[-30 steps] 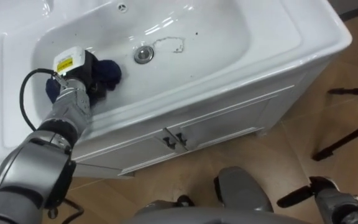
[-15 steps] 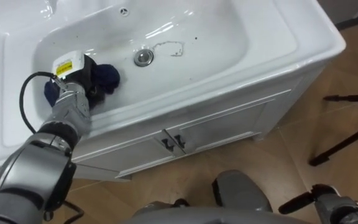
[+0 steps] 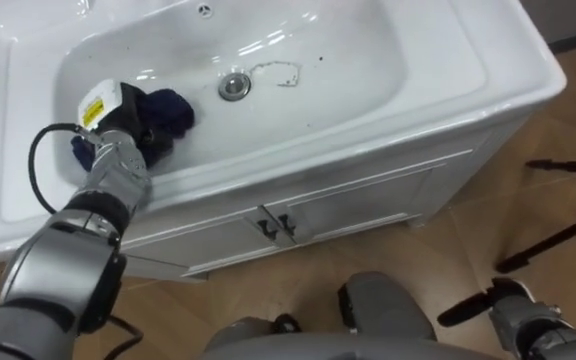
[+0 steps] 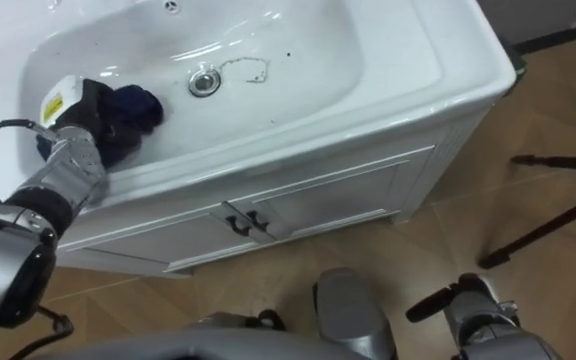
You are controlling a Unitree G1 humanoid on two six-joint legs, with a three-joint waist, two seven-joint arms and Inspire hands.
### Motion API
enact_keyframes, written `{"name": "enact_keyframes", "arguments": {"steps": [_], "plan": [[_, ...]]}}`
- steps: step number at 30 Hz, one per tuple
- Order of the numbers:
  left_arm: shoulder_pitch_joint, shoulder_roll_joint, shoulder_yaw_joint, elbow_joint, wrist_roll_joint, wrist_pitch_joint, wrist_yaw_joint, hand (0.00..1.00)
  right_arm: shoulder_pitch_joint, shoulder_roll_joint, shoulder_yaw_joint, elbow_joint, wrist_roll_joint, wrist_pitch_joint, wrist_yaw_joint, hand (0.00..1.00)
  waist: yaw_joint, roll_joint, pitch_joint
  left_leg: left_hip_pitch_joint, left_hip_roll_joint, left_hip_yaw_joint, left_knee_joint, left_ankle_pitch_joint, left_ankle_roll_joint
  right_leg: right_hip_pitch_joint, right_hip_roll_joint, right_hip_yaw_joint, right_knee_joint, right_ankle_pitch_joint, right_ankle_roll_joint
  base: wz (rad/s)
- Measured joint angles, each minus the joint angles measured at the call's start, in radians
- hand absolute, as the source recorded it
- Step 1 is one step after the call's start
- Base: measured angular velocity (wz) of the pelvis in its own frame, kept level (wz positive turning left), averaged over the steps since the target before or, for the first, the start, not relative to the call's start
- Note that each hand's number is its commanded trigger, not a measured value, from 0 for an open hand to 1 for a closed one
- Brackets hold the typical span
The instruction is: Wipe basin
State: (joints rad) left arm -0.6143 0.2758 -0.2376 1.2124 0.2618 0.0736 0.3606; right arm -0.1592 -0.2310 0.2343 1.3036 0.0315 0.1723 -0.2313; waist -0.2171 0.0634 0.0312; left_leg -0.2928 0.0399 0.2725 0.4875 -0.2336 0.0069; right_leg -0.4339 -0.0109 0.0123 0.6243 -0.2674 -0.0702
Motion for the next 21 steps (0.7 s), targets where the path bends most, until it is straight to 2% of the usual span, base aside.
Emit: {"name": "enact_keyframes", "arguments": {"steps": [1, 2, 3, 6, 9, 10, 11, 12, 18, 21], "plan": [[-0.008, -0.002, 0.000, 0.000, -0.015, 0.000, 0.000, 1.00, 0.000, 0.000, 0.000, -0.005, 0.001, -0.002, 0.000, 0.00, -0.001, 0.000, 0.0009, -0.008, 0.001, 0.000, 0.002, 0.000, 0.000, -0.006, 0.000, -0.001, 0.000, 0.000, -0.001, 0.05], [-0.027, -0.006, -0.002, 0.000, -0.045, 0.000, 0.000, 1.00, 0.001, 0.000, 0.002, -0.019, 0.003, -0.005, -0.003, 0.00, -0.002, 0.001, 0.0085, -0.024, 0.003, -0.002, 0.015, 0.000, 0.000, -0.016, 0.001, -0.003, 0.000, 0.004, 0.000, 0.05], [-0.036, -0.009, -0.002, 0.000, -0.064, 0.000, -0.001, 1.00, 0.000, 0.000, 0.005, -0.023, 0.003, -0.008, -0.007, 0.00, -0.004, 0.002, 0.0099, -0.034, 0.004, -0.003, 0.020, -0.001, 0.001, -0.023, 0.001, -0.004, 0.002, 0.006, 0.001, 0.08], [-0.092, -0.023, -0.002, 0.006, -0.159, -0.001, -0.004, 1.00, -0.019, 0.002, 0.018, -0.030, -0.006, -0.011, -0.013, 0.00, -0.024, 0.007, 0.0213, -0.090, 0.005, -0.016, 0.059, -0.007, 0.012, -0.066, -0.003, -0.016, 0.019, 0.010, 0.005, 0.12], [-0.127, -0.026, -0.006, 0.006, -0.232, -0.001, -0.011, 1.00, -0.031, 0.003, 0.030, -0.035, -0.039, -0.019, -0.020, 0.00, -0.044, 0.010, 0.0260, -0.122, 0.007, -0.014, 0.081, -0.015, 0.022, -0.093, -0.009, -0.022, 0.035, 0.012, 0.007, 0.03], [-0.138, -0.028, -0.015, 0.005, -0.260, -0.002, -0.009, 1.00, -0.035, 0.000, 0.046, -0.040, -0.046, -0.018, -0.020, 0.00, -0.053, 0.010, 0.0295, -0.141, 0.018, -0.014, 0.089, -0.021, 0.026, -0.107, -0.009, -0.025, 0.042, 0.012, 0.008, 0.00], [-0.155, -0.029, -0.023, 0.004, -0.274, -0.008, -0.007, 1.00, -0.035, -0.001, 0.061, -0.055, -0.054, -0.019, -0.021, 0.00, -0.055, 0.016, 0.0304, -0.155, 0.019, -0.015, 0.101, -0.028, 0.027, -0.123, -0.013, -0.028, 0.054, 0.013, 0.008, 0.00], [-0.162, -0.030, -0.028, 0.004, -0.276, -0.011, -0.005, 1.00, -0.035, -0.001, 0.064, -0.060, -0.060, -0.020, -0.021, 0.00, -0.057, 0.014, 0.0336, -0.159, 0.017, -0.012, 0.103, -0.032, 0.028, -0.130, -0.019, -0.031, 0.061, 0.013, 0.008, 0.00], [-0.182, -0.052, -0.059, -0.006, -0.325, -0.037, 0.000, 1.00, -0.034, 0.005, 0.099, -0.065, -0.094, -0.032, -0.020, 0.00, -0.085, 0.017, 0.0376, -0.187, 0.018, -0.011, 0.132, -0.046, 0.030, -0.152, -0.026, -0.041, 0.088, 0.009, 0.007, 0.03], [-0.188, -0.073, -0.085, -0.014, -0.339, -0.055, -0.001, 1.00, -0.035, 0.005, 0.099, -0.065, -0.094, -0.042, -0.020, 0.00, -0.092, 0.016, 0.0381, -0.187, 0.018, -0.009, 0.129, -0.047, 0.029, -0.154, -0.025, -0.038, 0.087, 0.008, 0.005, 0.00]]}}
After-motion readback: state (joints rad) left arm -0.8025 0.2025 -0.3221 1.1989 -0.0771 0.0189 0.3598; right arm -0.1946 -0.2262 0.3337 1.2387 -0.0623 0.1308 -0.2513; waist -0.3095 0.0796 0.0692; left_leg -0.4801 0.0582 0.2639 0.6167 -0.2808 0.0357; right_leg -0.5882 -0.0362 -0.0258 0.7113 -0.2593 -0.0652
